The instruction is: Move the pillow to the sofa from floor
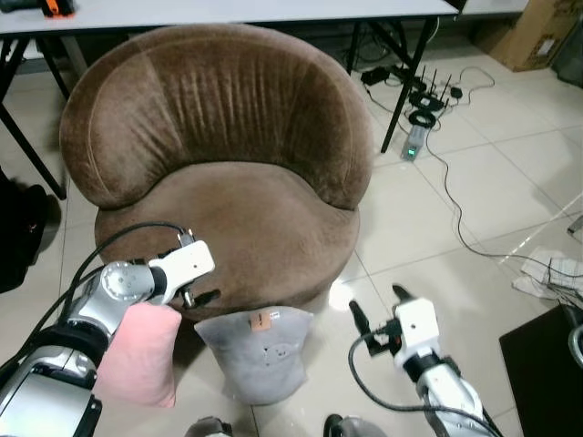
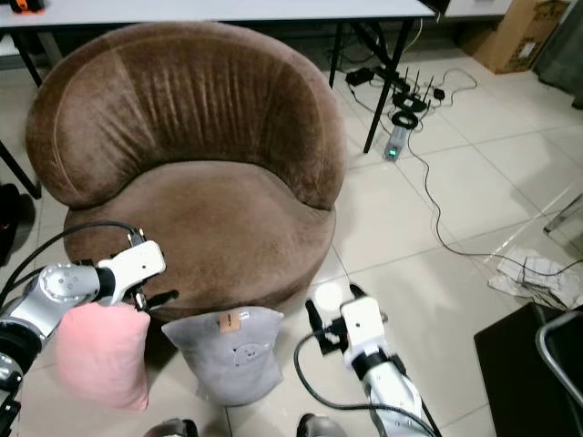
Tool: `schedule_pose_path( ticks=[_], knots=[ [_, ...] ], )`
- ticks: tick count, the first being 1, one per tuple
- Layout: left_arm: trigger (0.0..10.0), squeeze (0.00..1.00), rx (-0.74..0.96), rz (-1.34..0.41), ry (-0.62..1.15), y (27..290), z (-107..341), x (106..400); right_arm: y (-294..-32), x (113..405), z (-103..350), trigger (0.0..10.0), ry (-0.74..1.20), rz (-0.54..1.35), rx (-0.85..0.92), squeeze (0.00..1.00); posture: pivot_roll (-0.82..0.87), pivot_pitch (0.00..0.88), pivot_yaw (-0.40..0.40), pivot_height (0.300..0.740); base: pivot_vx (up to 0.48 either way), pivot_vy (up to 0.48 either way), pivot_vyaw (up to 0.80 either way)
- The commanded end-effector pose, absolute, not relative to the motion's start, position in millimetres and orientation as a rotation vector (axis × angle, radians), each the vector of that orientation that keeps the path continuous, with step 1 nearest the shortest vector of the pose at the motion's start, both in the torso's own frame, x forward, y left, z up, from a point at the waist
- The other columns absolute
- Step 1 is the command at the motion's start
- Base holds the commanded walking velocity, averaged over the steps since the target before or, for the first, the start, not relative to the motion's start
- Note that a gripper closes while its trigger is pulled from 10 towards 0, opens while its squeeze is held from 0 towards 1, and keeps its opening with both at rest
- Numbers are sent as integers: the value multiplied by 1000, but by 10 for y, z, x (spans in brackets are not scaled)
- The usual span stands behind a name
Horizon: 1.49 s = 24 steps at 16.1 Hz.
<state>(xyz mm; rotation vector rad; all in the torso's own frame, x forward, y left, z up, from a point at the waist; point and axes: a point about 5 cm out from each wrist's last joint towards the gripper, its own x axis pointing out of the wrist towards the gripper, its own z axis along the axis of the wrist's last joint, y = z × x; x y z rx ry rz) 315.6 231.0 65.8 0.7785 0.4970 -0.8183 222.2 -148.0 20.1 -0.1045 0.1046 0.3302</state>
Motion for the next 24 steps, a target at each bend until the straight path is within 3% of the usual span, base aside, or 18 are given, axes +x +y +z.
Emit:
schedule_pose_path(
  ticks=[1,7,12,16,18,21,24],
  knots=[
    [10000,0,772,-824,484,2284,660,3164,-1505,2194,190,10000,120,314,-98,0,-79,133,-38,703,0,0,0],
    [10000,0,679,-801,465,2260,576,3114,-1427,2186,253,10000,132,329,-94,0,-65,143,-48,651,0,0,0],
    [10000,0,621,-749,447,2294,567,3104,-1391,2198,274,10000,144,358,-102,0,-56,146,-51,651,0,0,0],
    [10000,0,275,-353,188,2378,788,3257,-1401,2214,311,10000,140,328,-86,0,-59,132,-44,651,0,0,0],
    [10000,0,100,-168,118,2412,707,3133,-1401,2208,324,10000,135,322,-79,0,-56,125,-34,651,0,0,0],
    [10000,0,-2,-63,185,2212,346,2785,-1356,2216,315,10000,141,333,-71,0,-39,123,-42,651,0,0,0],
    [10000,0,-55,-7,167,2039,307,2697,-1361,2229,328,10000,134,336,-70,0,-21,122,-60,651,0,0,0]
  ],
)
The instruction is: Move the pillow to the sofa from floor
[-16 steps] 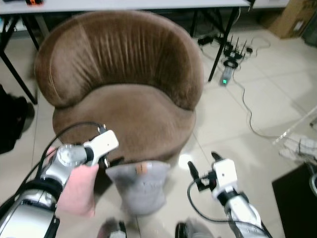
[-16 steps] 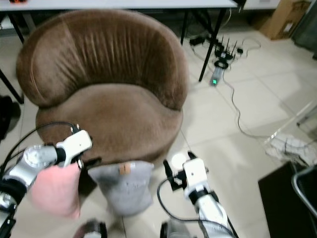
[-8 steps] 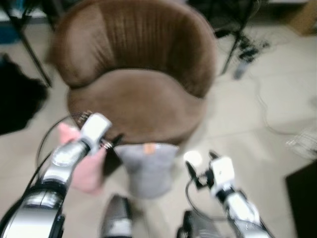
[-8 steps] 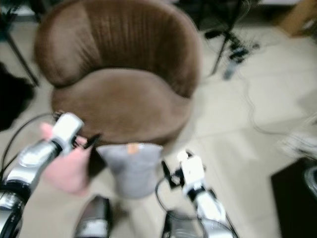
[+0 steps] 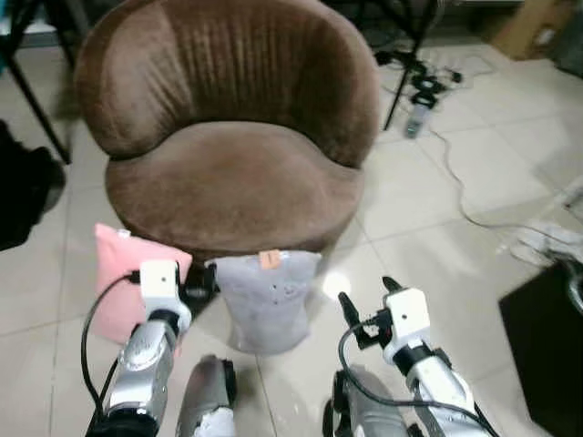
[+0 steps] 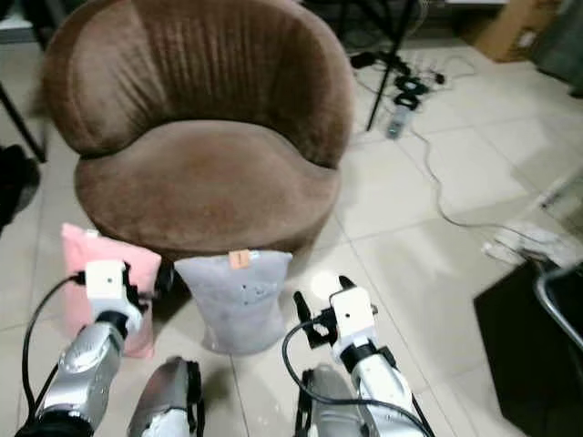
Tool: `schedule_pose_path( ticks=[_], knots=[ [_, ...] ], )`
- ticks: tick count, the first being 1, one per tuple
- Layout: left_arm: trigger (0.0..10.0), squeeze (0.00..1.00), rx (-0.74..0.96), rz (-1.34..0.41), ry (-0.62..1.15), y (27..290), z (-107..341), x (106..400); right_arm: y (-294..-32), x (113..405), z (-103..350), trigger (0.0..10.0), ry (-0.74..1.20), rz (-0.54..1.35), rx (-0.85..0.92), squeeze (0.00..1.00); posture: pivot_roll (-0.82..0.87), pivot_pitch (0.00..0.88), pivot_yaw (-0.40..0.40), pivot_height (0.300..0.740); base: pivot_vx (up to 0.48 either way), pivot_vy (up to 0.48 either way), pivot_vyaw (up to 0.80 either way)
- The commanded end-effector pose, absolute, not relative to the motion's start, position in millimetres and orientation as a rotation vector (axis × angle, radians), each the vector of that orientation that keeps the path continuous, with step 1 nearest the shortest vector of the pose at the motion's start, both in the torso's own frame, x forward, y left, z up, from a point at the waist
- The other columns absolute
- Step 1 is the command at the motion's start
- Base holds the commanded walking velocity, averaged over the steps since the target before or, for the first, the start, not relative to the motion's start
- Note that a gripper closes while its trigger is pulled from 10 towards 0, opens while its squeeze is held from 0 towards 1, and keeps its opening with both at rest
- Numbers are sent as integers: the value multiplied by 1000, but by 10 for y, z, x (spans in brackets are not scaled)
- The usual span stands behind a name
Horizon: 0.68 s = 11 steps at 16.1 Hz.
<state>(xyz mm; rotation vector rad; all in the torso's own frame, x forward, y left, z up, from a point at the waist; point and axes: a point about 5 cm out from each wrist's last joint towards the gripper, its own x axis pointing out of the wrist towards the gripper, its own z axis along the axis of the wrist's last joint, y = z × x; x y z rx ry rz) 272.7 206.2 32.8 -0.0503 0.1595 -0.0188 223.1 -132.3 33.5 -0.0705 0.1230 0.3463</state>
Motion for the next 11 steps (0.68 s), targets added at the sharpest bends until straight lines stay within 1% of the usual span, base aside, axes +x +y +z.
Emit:
schedule_pose_path(
  ticks=[1,3,6,8,10,11],
  knots=[
    [10000,0,-56,-2,163,2026,310,2689,-1364,2233,333,10000,131,336,-71,0,-20,123,-61,651,0,0,0],
    [10000,0,-34,2,115,1962,420,2703,-1371,2243,337,10000,126,332,-72,0,-18,122,-65,651,0,0,0],
    [10000,0,-33,7,76,1950,574,2779,-1340,2256,302,10000,141,341,-67,0,-16,121,-64,646,0,0,0],
    [10000,0,-28,7,78,1955,590,2780,-1340,2251,291,10000,144,342,-67,0,-17,121,-62,646,0,0,0],
    [10000,0,-24,5,76,1950,608,2775,-1349,2236,271,10000,150,341,-67,0,-19,123,-61,631,0,0,0],
    [10000,0,-24,-5,77,1941,616,2781,-1352,2230,265,10000,152,340,-66,0,-23,125,-62,616,0,0,0]
  ],
)
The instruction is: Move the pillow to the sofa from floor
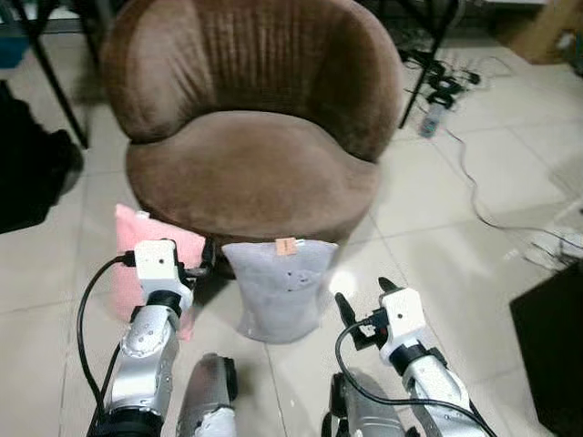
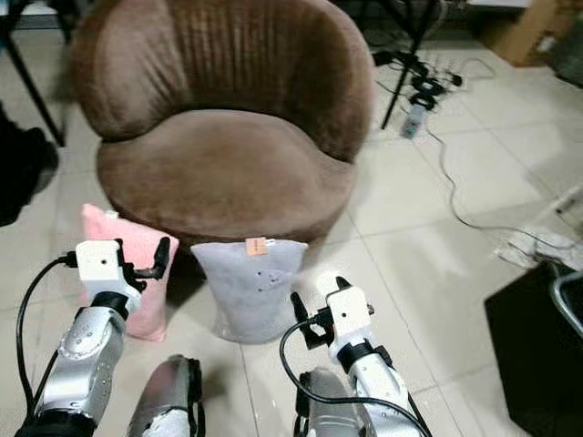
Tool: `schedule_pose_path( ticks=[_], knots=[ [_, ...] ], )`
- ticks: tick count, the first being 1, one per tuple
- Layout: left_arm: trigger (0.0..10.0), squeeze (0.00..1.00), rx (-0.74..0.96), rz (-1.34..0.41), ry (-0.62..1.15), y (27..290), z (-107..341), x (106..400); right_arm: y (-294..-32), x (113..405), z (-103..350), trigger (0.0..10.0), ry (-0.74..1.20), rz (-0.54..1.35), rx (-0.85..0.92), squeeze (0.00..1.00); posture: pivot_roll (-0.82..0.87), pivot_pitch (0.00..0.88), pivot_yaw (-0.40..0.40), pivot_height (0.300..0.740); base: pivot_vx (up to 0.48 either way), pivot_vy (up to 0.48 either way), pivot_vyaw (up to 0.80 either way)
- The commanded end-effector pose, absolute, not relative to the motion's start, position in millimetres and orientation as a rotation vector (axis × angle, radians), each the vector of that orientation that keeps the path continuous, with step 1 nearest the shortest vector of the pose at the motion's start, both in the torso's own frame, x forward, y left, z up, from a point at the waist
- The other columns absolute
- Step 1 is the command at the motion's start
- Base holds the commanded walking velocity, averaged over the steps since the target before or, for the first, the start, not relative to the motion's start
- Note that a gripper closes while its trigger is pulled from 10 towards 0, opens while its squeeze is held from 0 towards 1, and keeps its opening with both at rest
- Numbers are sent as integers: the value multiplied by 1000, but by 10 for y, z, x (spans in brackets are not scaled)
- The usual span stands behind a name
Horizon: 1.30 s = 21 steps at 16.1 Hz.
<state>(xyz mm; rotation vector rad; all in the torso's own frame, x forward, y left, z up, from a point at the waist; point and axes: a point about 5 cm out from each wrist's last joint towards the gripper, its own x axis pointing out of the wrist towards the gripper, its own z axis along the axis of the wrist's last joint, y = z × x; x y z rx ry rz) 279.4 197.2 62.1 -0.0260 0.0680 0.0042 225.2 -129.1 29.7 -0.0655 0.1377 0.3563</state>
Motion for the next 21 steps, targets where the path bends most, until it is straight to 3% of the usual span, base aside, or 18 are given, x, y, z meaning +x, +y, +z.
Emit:
schedule_pose_path(
  ticks=[1,10,18,21],
  knots=[
    [10000,0,-24,-5,77,1941,616,2781,-1352,2230,265,10000,152,340,-66,0,-23,125,-62,616,0,0,0],
    [10000,0,-24,-46,105,1875,600,2739,-1387,2219,226,10000,163,323,-63,0,-26,132,-67,516,0,0,0],
    [10000,0,59,-81,101,1928,636,2779,-1372,2251,218,10000,163,326,-60,0,-18,133,-68,511,0,0,0],
    [10000,0,65,-81,112,1932,625,2785,-1358,2247,212,10000,164,331,-60,0,-18,132,-66,511,439,0,0]
  ],
)
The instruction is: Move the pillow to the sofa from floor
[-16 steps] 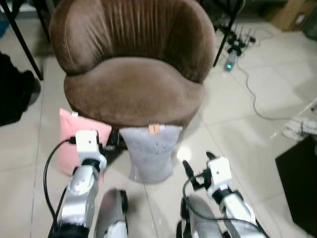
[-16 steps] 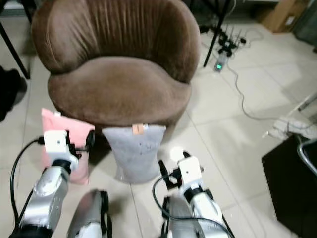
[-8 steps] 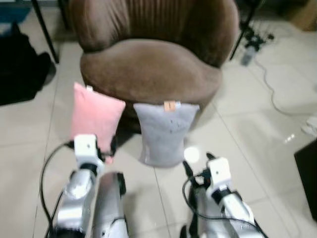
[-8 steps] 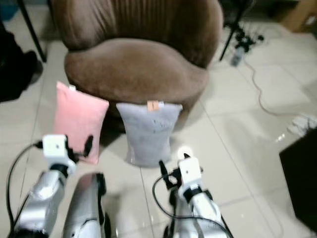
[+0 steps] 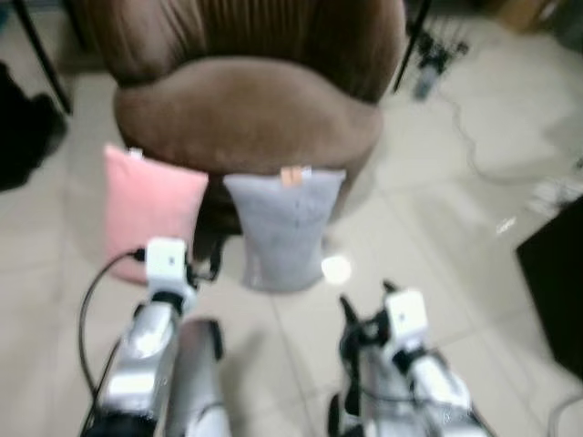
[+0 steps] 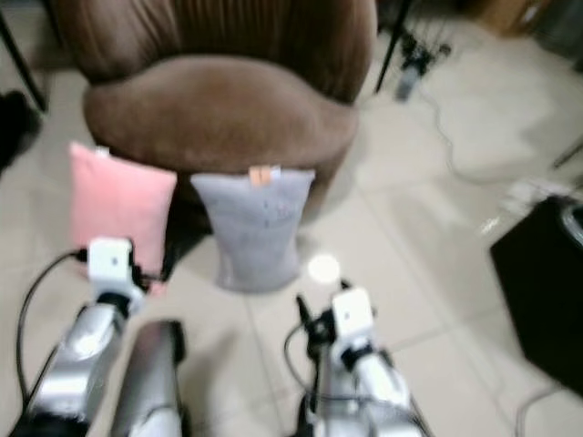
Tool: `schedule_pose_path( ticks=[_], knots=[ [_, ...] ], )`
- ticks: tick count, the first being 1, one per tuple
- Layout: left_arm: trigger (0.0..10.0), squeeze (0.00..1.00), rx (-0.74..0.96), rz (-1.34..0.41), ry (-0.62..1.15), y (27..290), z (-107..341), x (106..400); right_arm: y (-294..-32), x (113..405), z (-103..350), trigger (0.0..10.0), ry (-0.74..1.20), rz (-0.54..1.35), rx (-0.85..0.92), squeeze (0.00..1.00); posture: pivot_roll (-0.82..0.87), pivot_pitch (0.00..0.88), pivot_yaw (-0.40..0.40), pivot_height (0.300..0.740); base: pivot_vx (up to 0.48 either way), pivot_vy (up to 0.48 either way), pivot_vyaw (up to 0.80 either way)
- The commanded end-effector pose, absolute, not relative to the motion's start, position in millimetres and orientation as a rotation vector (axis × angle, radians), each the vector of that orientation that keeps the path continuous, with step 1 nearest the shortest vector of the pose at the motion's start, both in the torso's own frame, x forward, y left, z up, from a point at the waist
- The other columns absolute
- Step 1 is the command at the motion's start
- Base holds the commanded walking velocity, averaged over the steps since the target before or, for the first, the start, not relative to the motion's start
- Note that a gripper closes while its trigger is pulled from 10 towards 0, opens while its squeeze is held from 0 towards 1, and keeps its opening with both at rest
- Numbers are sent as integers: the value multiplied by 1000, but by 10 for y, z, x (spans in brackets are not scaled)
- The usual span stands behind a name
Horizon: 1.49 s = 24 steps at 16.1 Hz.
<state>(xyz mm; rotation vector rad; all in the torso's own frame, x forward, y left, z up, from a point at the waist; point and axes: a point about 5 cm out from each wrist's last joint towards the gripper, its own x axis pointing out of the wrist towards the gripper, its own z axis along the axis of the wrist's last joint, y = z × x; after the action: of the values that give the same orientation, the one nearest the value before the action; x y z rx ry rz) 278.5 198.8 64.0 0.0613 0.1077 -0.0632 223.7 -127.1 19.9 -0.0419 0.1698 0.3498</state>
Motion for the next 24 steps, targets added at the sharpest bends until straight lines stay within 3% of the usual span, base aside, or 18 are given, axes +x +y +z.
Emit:
schedule_pose_path(
  ticks=[1,13,16,24],
  knots=[
    [10000,0,66,-81,115,1931,622,2784,-1358,2247,211,10000,164,332,-60,0,-18,132,-66,511,458,0,0],
    [10000,0,122,-137,134,1831,578,2800,-1334,2257,193,10000,169,351,-68,0,-15,122,-69,511,474,0,0],
    [10000,0,181,-178,167,1817,562,2815,-1330,2252,180,10000,172,356,-71,0,-15,126,-67,511,0,0,0],
    [10000,0,576,-436,364,2626,1063,3249,-1333,2255,137,10000,173,327,-59,0,-17,138,-33,511,0,0,0]
  ],
)
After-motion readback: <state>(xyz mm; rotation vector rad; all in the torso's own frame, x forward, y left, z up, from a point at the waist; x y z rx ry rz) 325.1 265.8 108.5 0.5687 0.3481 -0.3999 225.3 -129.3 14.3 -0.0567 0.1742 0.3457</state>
